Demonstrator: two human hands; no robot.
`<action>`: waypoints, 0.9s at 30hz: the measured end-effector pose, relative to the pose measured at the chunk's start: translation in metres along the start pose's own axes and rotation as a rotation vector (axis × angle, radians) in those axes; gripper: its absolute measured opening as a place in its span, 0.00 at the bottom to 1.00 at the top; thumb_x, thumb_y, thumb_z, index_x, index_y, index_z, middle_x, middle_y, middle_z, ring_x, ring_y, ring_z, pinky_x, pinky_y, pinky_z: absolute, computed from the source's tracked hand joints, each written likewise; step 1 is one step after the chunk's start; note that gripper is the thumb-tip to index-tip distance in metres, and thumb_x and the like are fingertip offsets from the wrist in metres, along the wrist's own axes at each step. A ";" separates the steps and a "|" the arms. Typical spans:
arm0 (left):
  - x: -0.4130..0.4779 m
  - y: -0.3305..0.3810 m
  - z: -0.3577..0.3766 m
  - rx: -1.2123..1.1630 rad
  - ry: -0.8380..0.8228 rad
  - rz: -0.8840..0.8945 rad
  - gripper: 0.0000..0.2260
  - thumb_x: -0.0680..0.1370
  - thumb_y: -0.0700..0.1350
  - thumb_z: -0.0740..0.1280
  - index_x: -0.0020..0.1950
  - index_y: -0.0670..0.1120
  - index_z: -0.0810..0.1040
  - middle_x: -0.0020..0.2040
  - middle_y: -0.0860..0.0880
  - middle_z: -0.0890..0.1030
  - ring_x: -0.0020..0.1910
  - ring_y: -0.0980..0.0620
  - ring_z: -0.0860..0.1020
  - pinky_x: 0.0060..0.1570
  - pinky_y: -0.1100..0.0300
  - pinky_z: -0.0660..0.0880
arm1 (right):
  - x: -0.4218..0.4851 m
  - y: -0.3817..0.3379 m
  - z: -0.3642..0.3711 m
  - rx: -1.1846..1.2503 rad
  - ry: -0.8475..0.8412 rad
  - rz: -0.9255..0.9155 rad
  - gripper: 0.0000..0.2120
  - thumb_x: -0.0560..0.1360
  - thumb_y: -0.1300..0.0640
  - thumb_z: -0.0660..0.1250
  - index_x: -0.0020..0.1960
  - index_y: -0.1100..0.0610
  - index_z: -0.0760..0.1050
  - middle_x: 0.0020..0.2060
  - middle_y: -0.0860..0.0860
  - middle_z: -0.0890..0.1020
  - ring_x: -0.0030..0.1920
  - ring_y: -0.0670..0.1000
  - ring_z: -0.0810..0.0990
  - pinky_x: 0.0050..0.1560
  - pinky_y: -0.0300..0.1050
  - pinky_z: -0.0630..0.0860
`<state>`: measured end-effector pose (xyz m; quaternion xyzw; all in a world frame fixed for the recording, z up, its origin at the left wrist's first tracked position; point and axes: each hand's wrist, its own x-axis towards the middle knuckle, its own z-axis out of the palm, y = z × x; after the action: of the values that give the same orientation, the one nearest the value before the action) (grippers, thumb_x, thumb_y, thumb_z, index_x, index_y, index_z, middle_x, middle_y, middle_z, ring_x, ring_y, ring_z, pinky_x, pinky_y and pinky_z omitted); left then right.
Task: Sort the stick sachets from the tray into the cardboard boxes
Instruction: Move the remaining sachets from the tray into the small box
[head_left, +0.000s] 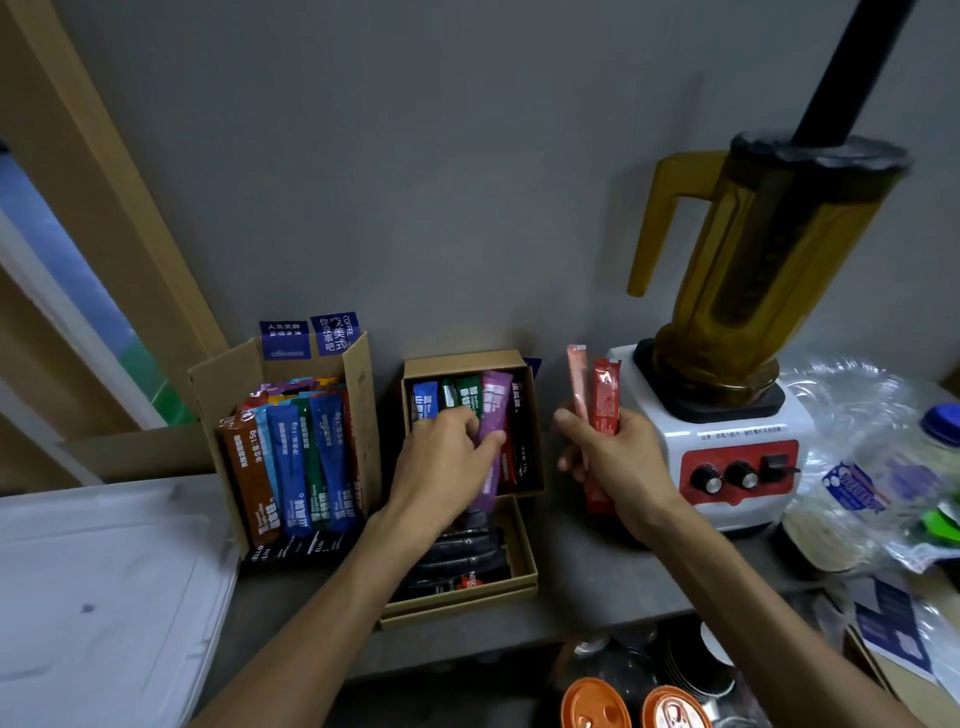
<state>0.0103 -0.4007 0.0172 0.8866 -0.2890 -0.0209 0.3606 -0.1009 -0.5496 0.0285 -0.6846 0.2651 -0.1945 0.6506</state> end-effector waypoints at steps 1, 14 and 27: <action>0.006 0.003 0.007 -0.033 -0.002 -0.043 0.10 0.78 0.54 0.69 0.42 0.50 0.76 0.35 0.52 0.81 0.35 0.59 0.79 0.33 0.63 0.75 | 0.000 0.003 0.001 0.010 0.017 0.008 0.06 0.78 0.56 0.69 0.53 0.57 0.76 0.31 0.53 0.82 0.27 0.46 0.79 0.28 0.37 0.75; 0.017 -0.009 0.048 0.245 0.011 0.216 0.21 0.77 0.49 0.72 0.68 0.49 0.72 0.62 0.52 0.75 0.61 0.54 0.73 0.63 0.57 0.73 | -0.008 0.028 -0.001 -0.027 0.009 -0.019 0.06 0.78 0.54 0.69 0.50 0.58 0.77 0.34 0.54 0.83 0.33 0.51 0.81 0.37 0.43 0.79; 0.004 -0.012 0.047 0.333 0.020 0.319 0.10 0.77 0.51 0.70 0.57 0.51 0.78 0.53 0.54 0.74 0.56 0.54 0.70 0.62 0.56 0.66 | -0.028 0.074 -0.011 -0.350 0.033 0.087 0.02 0.77 0.56 0.70 0.46 0.52 0.78 0.34 0.53 0.84 0.31 0.48 0.84 0.33 0.43 0.80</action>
<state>0.0077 -0.4251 -0.0247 0.8771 -0.4214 0.0930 0.2108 -0.1372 -0.5419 -0.0422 -0.7720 0.3352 -0.1283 0.5247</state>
